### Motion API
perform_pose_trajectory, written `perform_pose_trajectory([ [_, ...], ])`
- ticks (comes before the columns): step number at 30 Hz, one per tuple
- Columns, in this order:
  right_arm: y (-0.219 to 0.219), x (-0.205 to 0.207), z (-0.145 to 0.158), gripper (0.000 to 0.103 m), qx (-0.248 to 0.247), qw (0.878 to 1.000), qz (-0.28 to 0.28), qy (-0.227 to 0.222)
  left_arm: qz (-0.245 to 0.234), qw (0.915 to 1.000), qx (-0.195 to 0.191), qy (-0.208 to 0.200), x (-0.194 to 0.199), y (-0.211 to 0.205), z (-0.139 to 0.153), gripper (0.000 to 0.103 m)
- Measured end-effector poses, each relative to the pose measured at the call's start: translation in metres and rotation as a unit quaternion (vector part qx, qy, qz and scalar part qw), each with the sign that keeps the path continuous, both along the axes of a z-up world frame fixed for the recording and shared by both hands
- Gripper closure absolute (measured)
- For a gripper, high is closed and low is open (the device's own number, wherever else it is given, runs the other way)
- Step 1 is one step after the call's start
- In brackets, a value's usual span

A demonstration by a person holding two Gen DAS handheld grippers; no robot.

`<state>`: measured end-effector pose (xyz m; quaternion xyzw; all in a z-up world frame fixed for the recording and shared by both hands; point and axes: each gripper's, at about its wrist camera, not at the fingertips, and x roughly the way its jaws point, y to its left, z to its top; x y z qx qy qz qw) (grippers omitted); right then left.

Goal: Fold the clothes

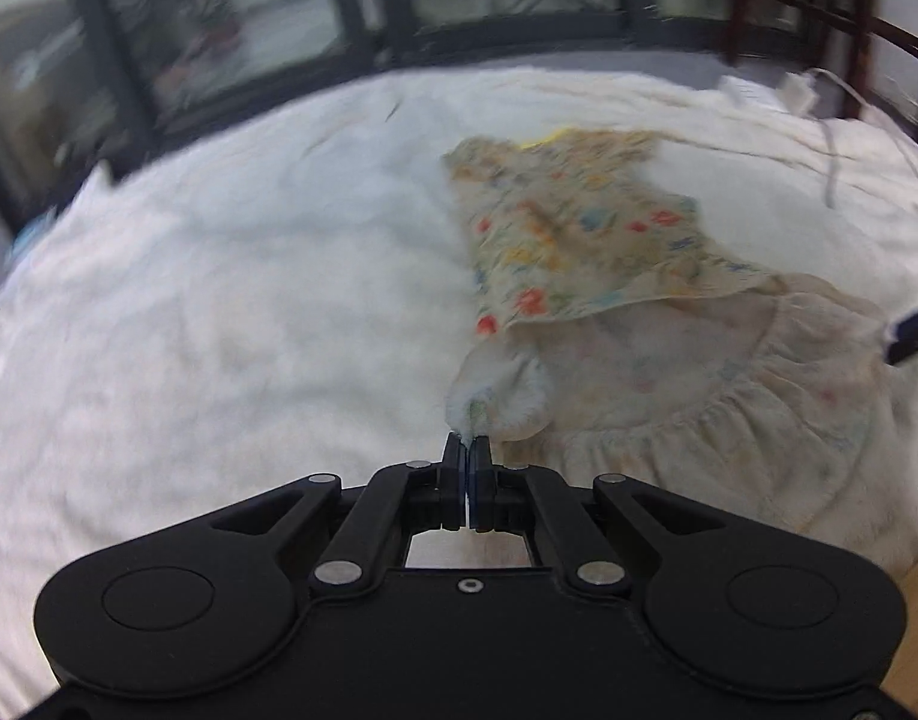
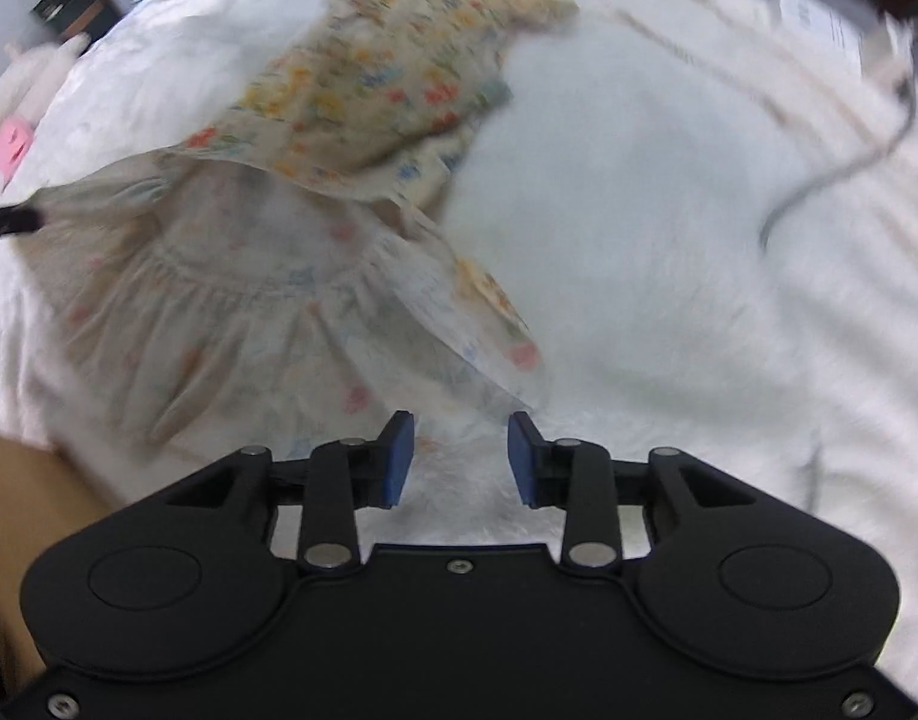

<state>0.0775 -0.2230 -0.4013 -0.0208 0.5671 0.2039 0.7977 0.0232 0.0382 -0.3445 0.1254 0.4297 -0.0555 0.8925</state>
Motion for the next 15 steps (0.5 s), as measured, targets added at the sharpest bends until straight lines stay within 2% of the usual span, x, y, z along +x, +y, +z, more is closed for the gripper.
perform_pose_trajectory([
  [3, -0.007, 0.007, -0.012, 0.064, 0.009, 1.0, -0.028, -0.004, -0.058, 0.9978, 0.026, -0.021, -0.008, -0.016, -0.002, 0.102],
  [4, -0.009, 0.01, -0.017, 0.064, 0.01, 0.999, -0.034, -0.001, -0.099, 0.9942, 0.038, -0.018, -0.015, -0.024, -0.007, 0.102],
  [6, -0.01, 0.011, -0.02, 0.064, 0.012, 0.999, -0.036, 0.012, -0.178, 0.9819, 0.062, -0.01, -0.028, -0.041, -0.017, 0.102],
  [7, -0.01, 0.009, -0.017, 0.064, 0.014, 0.999, -0.029, 0.008, -0.201, 0.9773, 0.068, 0.002, -0.033, -0.047, -0.021, 0.102],
  [9, -0.007, 0.003, -0.012, 0.064, 0.012, 1.0, -0.01, -0.005, -0.23, 0.9697, 0.077, 0.031, -0.041, -0.055, -0.032, 0.102],
  [12, 0.002, -0.007, -0.008, 0.061, -0.01, 1.0, 0.016, 0.007, -0.27, 0.9558, 0.089, 0.076, -0.051, -0.068, -0.047, 0.101],
  [13, 0.001, -0.009, -0.009, 0.057, -0.012, 1.0, 0.016, 0.016, -0.249, 0.9618, 0.076, 0.086, -0.045, -0.059, -0.049, 0.101],
  [14, 0.0, -0.01, -0.008, 0.053, -0.011, 1.0, 0.013, 0.016, -0.24, 0.9634, 0.071, 0.095, -0.041, -0.054, -0.049, 0.101],
  [15, -0.002, -0.01, -0.006, 0.043, -0.013, 1.0, 0.009, 0.011, -0.238, 0.9636, 0.067, 0.103, -0.038, -0.051, -0.048, 0.101],
])
